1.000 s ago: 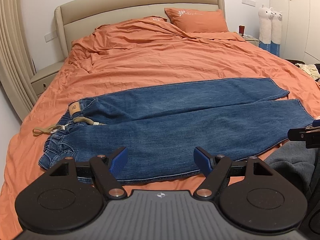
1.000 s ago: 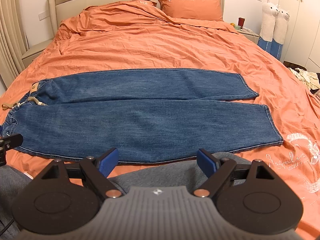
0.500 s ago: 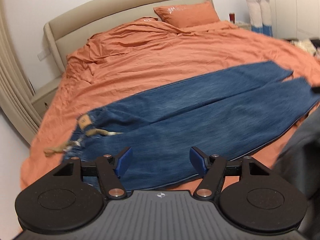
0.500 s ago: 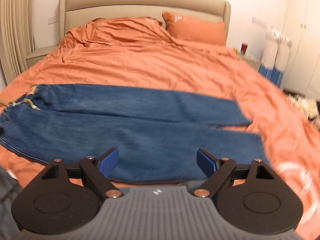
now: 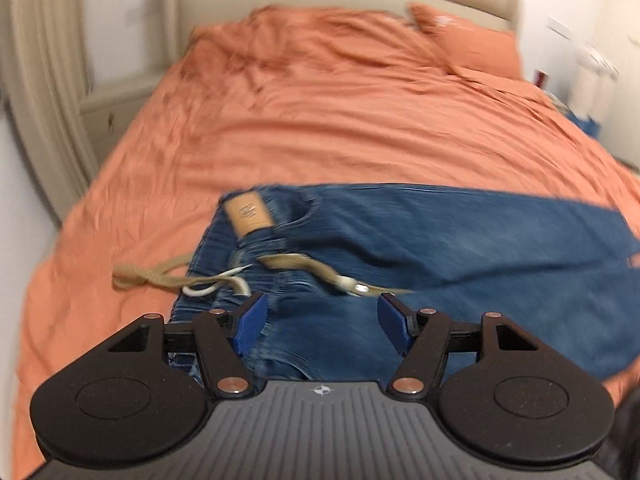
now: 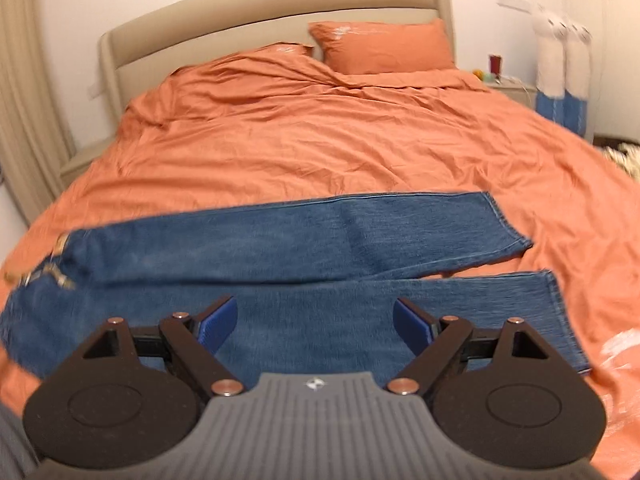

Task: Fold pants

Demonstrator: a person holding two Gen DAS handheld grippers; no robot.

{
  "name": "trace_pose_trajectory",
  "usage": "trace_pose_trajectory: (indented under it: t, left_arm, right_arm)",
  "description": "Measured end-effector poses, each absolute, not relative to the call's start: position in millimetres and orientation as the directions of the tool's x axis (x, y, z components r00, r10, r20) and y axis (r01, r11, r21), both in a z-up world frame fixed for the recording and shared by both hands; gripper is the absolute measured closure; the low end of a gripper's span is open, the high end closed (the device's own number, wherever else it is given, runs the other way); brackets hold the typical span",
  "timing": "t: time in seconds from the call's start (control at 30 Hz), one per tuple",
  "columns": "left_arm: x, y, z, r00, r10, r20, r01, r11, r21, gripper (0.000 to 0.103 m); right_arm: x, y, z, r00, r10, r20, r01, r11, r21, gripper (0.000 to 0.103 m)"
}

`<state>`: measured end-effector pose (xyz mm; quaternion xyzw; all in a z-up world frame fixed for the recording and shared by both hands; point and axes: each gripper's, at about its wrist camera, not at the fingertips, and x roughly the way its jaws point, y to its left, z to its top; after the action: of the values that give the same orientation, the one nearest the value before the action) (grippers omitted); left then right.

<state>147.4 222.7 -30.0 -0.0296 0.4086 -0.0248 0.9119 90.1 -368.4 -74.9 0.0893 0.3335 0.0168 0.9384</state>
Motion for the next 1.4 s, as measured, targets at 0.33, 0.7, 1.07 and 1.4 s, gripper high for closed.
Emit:
trace_pose_trajectory:
  t: [0.33,0.7,1.07,1.4]
  left_arm:
    - [223.2,321.4,-107.7,0.517,-0.182,-0.836,-0.214,0.918,-0.333,0.022]
    - [208.8,333.8,-131.1,0.583,-0.413,-0.699,-0.115,0.811,-0.574,0.048]
    - [166.8,285.9,-61.0,0.738,-0.023,-0.674,-0.156,0.967,-0.203,0.094]
    - [211.4,290.7,-132.5,0.503,0.046,-0.863,-0.207,0.976,-0.068,0.087]
  right_arm:
    - [140.6,-353.6,-123.9,0.754,0.020,-0.657,0.137,0.973,0.187,0.027]
    - [160.8,-349.2,-141.1,0.703,-0.005,-0.711,0.176,0.970,0.167,0.025]
    - [150.5,-344.0,-134.4,0.718,-0.026,-0.695,0.185,0.970,0.155,0.025]
    - [141.8,-348.2,-131.5,0.737,-0.032,-0.676,0.205,0.963,0.177,0.022]
